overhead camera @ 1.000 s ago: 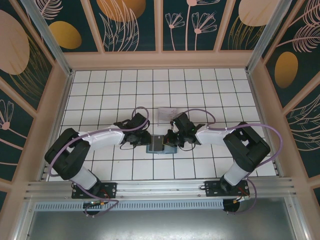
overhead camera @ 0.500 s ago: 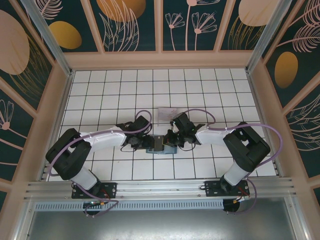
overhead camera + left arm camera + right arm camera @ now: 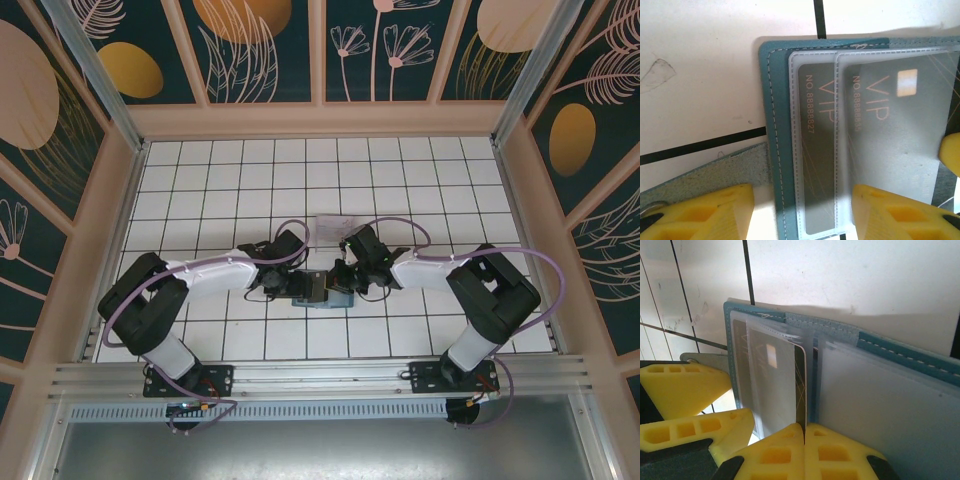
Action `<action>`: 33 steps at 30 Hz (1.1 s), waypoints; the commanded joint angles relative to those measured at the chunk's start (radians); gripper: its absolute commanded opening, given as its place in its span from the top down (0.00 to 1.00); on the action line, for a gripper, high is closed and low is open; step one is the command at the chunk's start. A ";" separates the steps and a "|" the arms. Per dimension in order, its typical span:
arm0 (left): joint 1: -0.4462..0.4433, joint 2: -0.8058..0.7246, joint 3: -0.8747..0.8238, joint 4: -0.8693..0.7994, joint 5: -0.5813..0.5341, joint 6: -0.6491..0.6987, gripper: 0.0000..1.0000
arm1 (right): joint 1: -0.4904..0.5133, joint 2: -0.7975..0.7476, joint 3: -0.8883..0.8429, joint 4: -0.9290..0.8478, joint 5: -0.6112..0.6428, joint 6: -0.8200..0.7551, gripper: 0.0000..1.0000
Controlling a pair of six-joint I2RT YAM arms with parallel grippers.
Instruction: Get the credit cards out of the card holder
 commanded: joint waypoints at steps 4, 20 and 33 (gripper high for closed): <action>-0.025 0.071 0.041 -0.098 -0.075 0.028 0.45 | -0.006 0.017 0.013 -0.068 0.009 -0.018 0.98; -0.036 0.133 0.015 -0.150 -0.133 0.013 0.52 | -0.007 -0.011 -0.014 -0.091 0.025 -0.029 0.98; -0.036 0.123 -0.010 -0.112 -0.098 -0.017 0.51 | -0.021 -0.071 -0.065 -0.109 0.055 -0.030 0.98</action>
